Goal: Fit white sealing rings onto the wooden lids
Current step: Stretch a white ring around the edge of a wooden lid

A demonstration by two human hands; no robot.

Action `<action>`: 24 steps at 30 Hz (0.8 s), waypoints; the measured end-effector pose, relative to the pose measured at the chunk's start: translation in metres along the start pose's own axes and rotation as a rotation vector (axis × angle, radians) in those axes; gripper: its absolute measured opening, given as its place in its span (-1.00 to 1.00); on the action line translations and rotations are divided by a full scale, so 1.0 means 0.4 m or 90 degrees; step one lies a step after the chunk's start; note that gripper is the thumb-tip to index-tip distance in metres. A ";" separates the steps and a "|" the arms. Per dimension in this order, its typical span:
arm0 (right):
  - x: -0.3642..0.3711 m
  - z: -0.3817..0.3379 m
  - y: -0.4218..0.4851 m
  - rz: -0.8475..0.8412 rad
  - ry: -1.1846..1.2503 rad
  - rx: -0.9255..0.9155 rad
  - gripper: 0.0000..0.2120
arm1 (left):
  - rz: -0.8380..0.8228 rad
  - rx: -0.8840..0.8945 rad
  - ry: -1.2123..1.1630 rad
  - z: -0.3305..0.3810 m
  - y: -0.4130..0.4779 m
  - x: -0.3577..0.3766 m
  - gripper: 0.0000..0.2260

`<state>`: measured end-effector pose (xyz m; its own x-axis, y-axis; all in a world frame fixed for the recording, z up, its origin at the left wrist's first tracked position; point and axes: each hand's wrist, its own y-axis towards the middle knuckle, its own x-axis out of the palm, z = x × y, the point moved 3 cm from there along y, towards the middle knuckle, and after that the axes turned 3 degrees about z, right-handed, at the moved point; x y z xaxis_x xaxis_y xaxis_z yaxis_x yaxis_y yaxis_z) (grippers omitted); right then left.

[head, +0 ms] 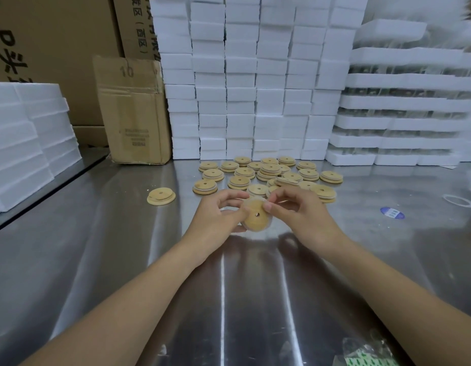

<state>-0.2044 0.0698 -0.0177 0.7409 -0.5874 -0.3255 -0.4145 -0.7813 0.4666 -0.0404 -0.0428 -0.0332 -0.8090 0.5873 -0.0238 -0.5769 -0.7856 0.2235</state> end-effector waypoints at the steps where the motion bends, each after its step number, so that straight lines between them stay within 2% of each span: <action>1: 0.003 -0.005 -0.001 0.000 -0.007 -0.008 -0.92 | -0.010 0.012 0.012 0.001 -0.002 0.004 -0.78; 8: 0.012 -0.038 -0.009 0.036 -0.018 -0.003 -0.90 | -0.055 0.025 0.016 0.006 -0.006 0.014 -0.78; 13: -0.009 -0.049 0.002 0.054 0.111 0.091 -0.90 | -0.048 0.026 -0.023 0.011 -0.001 0.010 -0.73; 19: -0.019 -0.043 -0.009 0.005 0.096 0.168 -0.82 | -0.022 -0.007 -0.116 0.011 -0.004 -0.001 -0.80; 24: -0.009 -0.051 -0.013 -0.001 0.109 0.161 -0.96 | -0.002 0.003 -0.144 0.025 0.001 -0.020 -0.79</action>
<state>-0.1941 0.0802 -0.0024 0.8113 -0.5587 -0.1721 -0.5159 -0.8227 0.2389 -0.0330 -0.0459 -0.0232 -0.7611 0.6188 0.1943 -0.5784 -0.7831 0.2283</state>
